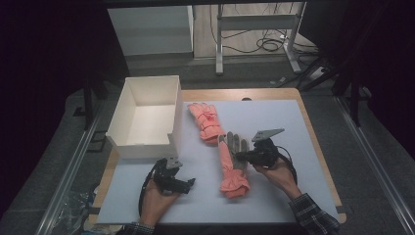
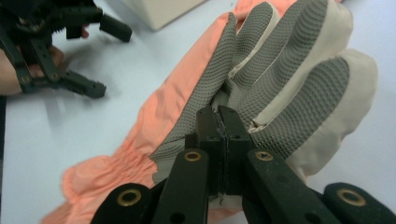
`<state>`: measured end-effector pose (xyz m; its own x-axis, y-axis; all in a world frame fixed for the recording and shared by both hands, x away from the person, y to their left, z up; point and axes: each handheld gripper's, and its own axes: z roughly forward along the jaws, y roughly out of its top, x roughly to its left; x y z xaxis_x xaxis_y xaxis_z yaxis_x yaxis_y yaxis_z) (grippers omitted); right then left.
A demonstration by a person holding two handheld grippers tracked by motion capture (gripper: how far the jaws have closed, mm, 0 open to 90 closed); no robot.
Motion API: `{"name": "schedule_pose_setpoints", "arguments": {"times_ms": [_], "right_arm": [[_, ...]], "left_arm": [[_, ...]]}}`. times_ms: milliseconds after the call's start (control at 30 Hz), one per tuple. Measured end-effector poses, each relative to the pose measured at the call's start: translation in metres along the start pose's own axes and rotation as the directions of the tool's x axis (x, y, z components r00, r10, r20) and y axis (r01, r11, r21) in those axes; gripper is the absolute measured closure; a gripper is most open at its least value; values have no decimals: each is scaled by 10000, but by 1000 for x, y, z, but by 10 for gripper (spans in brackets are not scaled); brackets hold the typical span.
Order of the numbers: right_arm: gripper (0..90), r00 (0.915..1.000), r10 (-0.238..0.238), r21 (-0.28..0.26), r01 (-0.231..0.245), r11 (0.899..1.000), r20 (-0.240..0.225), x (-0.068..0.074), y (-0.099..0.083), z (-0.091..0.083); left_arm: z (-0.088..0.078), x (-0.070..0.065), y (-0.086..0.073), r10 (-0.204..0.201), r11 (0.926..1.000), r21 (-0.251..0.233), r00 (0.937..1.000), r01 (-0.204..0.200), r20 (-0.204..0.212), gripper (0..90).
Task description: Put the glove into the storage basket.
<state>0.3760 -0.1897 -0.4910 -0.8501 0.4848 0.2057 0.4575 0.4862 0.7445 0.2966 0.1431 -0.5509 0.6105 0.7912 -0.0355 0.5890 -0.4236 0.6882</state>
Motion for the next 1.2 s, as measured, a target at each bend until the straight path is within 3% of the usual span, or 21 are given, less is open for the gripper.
{"name": "schedule_pose_setpoints", "arguments": {"times_ms": [267, 567, 733, 867, 967, 1200], "right_arm": [[866, 9999, 23, 403, -18, 9992, -119, -8, -11, 10], [728, 9986, -176, 60, 173, 9998, 490, -11, -3, -1], [645, 9934, -375, 57, 371, 9993, 1083, -14, 14, -3], [606, 9920, -312, 47, 309, 9995, 1223, -16, 24, 0], [547, 9894, -234, -45, 243, 9997, 1431, -18, 42, 6], [546, 9857, -390, -111, 414, 9991, 1641, -25, 72, 23]], "left_arm": [[0, 0, 0, 2, 10000, 2, 10000, -2, 0, 4], [0, 0, 0, -1, 10000, 2, 10000, 1, 0, 4], [0, 0, 0, -26, 10000, -25, 10000, 26, 3, 4], [0, 0, 0, 7, 10000, 2, 10000, -7, 5, 4], [0, 0, 0, 6, 10000, 1, 10000, -6, 2, 4], [0, 0, 0, -23, 10000, -2, 10000, 23, 13, 4]]}}
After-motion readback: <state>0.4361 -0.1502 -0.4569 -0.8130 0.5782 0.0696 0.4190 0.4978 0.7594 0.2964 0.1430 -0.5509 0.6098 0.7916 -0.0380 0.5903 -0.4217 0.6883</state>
